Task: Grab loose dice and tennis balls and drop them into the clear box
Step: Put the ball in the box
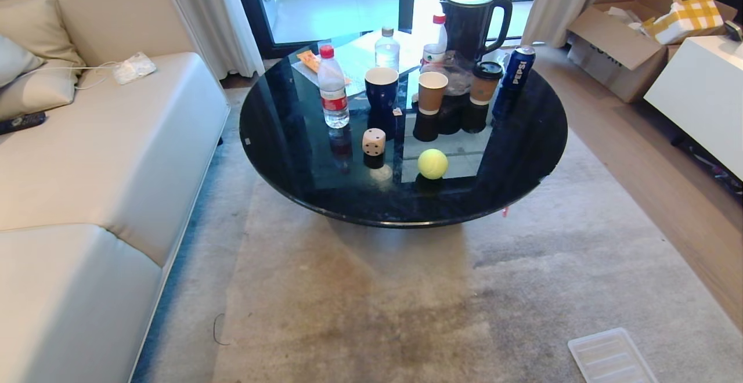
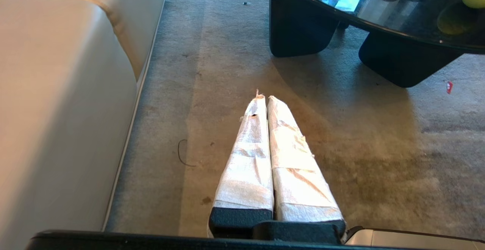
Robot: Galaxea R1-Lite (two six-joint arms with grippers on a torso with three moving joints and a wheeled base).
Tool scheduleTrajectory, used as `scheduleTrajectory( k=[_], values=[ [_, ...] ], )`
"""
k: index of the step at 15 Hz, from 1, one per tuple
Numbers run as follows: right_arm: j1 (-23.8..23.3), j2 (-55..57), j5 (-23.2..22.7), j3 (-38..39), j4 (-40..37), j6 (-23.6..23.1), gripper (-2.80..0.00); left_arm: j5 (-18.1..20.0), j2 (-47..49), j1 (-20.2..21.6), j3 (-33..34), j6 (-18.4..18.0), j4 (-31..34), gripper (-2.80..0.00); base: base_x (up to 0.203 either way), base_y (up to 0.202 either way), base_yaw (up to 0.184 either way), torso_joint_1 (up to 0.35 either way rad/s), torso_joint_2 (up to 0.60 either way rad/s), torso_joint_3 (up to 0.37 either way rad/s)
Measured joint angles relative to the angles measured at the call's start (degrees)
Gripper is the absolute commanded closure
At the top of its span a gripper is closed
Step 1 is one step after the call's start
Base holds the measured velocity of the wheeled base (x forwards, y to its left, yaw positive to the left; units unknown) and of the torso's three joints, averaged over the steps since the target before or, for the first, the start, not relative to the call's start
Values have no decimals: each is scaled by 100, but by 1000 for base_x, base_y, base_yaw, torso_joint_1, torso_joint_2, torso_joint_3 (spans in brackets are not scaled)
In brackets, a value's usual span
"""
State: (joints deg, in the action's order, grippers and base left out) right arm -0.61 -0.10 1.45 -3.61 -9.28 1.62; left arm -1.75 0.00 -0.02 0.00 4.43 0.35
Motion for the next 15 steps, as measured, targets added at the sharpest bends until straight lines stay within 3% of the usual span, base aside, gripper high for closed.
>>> scheduleTrajectory(
  k=[15],
  values=[
    [2,0,0,0,0,-4,0,5,0,0,0,-17,-2,0,-184,0,-1,2,3,3]
  ],
)
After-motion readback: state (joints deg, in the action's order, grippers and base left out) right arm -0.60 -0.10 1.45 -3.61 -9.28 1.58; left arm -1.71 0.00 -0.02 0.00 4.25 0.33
